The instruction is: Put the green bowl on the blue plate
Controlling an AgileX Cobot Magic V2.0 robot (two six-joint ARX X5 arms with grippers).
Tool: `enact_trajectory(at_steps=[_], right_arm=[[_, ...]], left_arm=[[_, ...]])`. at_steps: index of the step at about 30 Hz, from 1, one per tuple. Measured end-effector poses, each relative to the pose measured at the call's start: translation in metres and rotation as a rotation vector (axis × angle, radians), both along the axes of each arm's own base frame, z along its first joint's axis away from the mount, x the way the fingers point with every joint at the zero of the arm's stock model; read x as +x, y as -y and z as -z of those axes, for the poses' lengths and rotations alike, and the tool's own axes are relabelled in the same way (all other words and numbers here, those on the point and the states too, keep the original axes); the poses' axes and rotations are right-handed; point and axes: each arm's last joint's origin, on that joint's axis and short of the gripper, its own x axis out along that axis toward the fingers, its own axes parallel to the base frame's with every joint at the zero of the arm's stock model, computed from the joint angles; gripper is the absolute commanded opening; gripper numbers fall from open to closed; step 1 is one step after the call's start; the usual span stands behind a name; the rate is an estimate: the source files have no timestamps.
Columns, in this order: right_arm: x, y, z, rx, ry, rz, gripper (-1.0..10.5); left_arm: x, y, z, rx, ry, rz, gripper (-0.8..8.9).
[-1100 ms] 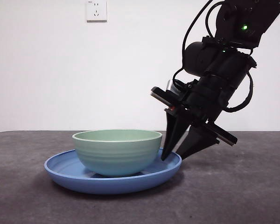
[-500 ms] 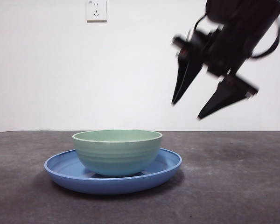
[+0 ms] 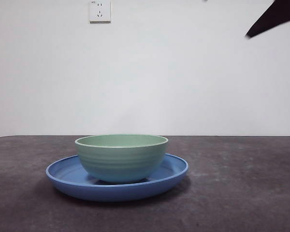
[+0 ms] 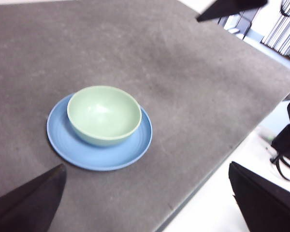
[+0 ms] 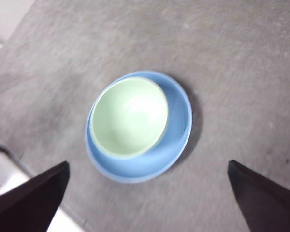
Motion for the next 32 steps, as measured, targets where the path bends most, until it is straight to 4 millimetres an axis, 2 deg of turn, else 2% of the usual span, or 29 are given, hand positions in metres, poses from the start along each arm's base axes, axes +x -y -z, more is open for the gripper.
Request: enact_trajectory(at_steps=[7,13,22,28,29,31,32], right_arm=[[-0.049,0.017,-0.013,-0.047,0.050,-0.022,5.6],[-0.081,0.031,-0.015,-0.058,0.117,-0.031,5.6],[-0.112,0.048,0.001,-0.033,0.170,-0.036,5.6],[-0.115,0.050,0.005,-0.027,0.175,-0.034,5.6],[-0.115,0.050,0.005,-0.024,0.177,-0.033,5.6],[-0.116,0.050,0.005,-0.022,0.178,-0.032,5.2],[-0.116,0.050,0.005,-0.021,0.178,-0.031,4.1]], left_arm=[[0.001,0.001,-0.005,-0.039,0.042,0.000,5.63],[0.002,0.002,-0.007,-0.049,0.053,0.000,5.62],[0.002,0.002,-0.007,-0.049,0.053,0.000,5.59],[0.002,0.002,-0.007,-0.049,0.053,0.000,5.49],[0.002,0.002,-0.007,-0.049,0.053,0.000,5.27],[0.002,0.002,-0.007,-0.049,0.053,0.000,3.98],[0.002,0.002,-0.007,-0.049,0.053,0.000,2.97]])
